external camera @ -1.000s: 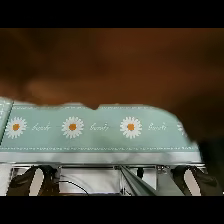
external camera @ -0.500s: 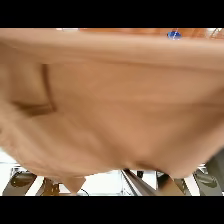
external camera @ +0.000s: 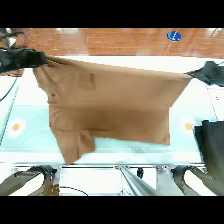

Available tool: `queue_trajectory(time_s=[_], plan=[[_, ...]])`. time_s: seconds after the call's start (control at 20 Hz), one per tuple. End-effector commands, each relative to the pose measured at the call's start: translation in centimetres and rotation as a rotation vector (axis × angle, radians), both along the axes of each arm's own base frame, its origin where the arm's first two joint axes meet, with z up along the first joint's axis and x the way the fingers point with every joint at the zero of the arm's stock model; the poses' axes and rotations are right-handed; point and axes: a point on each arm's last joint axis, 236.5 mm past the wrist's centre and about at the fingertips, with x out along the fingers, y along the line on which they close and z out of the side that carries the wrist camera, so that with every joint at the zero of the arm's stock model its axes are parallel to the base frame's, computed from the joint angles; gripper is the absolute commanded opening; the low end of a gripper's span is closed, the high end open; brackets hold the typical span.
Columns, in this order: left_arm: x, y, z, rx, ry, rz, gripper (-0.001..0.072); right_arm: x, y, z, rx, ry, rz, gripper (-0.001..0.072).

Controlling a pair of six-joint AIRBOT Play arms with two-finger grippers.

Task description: Fold the shirts.

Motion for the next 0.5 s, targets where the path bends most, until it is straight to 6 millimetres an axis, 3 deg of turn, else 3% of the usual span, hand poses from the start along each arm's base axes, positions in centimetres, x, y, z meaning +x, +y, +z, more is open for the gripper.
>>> queue_trajectory(time_s=[0.0,0.1,0.2,0.3,0.45], plan=[[5.3,-1.0,-7.0,-0.093,0.092,0.041,0.0029,7.4,1.6,-6.4,0.049,0.069,0.000,0.0022],[6.8,-2.0,-9.4,-0.144,0.152,0.044,0.0029,10.4,2.7,-8.3,0.074,0.106,0.002,0.0022],[7.3,-3.0,-11.7,-0.191,0.229,0.041,0.0029,12.1,3.3,-9.5,0.103,0.141,0.007,0.0022],[7.2,-3.1,-13.0,-0.187,0.298,0.030,0.0030,12.1,3.5,-10.1,0.110,0.173,0.029,0.0022],[6.4,-1.6,-12.2,-0.153,0.352,-0.004,0.0029,10.6,1.9,-8.9,0.121,0.209,0.041,0.0022]])
